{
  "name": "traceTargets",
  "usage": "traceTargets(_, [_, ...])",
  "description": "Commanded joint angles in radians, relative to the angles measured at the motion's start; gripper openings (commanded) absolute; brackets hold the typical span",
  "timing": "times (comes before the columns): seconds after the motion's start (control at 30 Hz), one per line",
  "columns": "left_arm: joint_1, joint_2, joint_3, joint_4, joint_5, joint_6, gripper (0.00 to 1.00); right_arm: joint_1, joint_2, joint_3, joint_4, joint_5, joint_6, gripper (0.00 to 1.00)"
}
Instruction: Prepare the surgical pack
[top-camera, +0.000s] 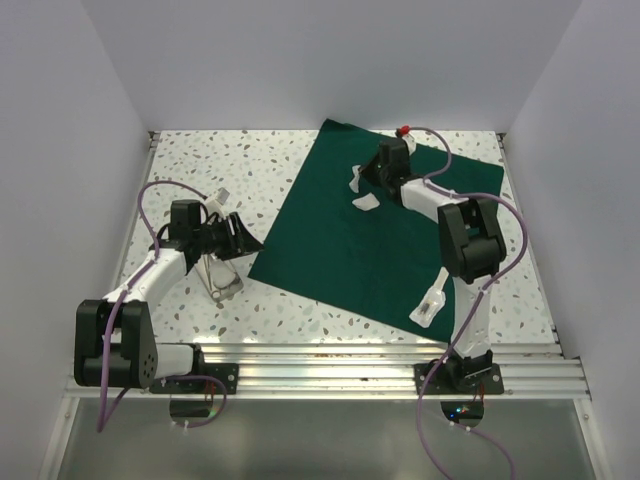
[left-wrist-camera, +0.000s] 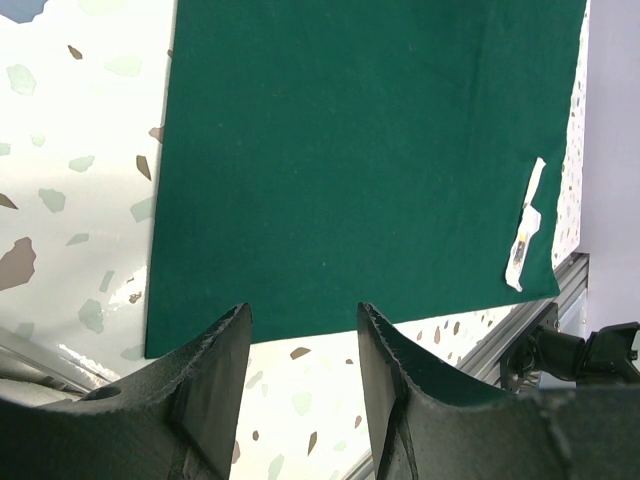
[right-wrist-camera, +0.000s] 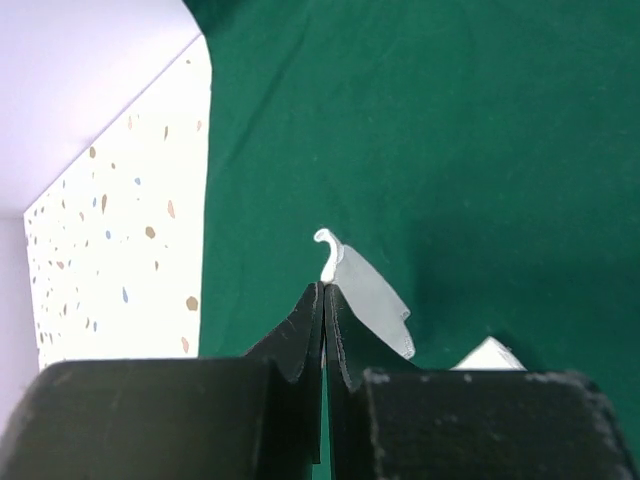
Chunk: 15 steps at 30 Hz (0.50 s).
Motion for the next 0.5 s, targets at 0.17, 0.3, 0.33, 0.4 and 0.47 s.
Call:
traceTargets(0.17, [-0.007,-0.010,0.000,0.047,0.016,0.011,0.50,0.026,0.006,-0.009,0.075,-0.017,0.099,0.00])
traceTargets(0.3, [-0.007,-0.008,0.003,0.049,0.022,0.011,0.50,0.029,0.018,-0.027,0.085,-0.027,0.132,0.00])
traceTargets(0.33, [-0.007,-0.010,0.006,0.046,0.020,0.013,0.50,0.026,0.012,-0.055,0.086,-0.019,0.132,0.00])
traceTargets(0.4, [-0.007,-0.013,0.005,0.043,0.017,0.017,0.50,0.023,-0.007,-0.078,0.091,-0.020,0.132,0.00])
traceTargets(0.47, [-0.007,-0.010,0.000,0.046,0.019,0.016,0.50,0.012,-0.017,-0.105,0.088,-0.020,0.131,0.00])
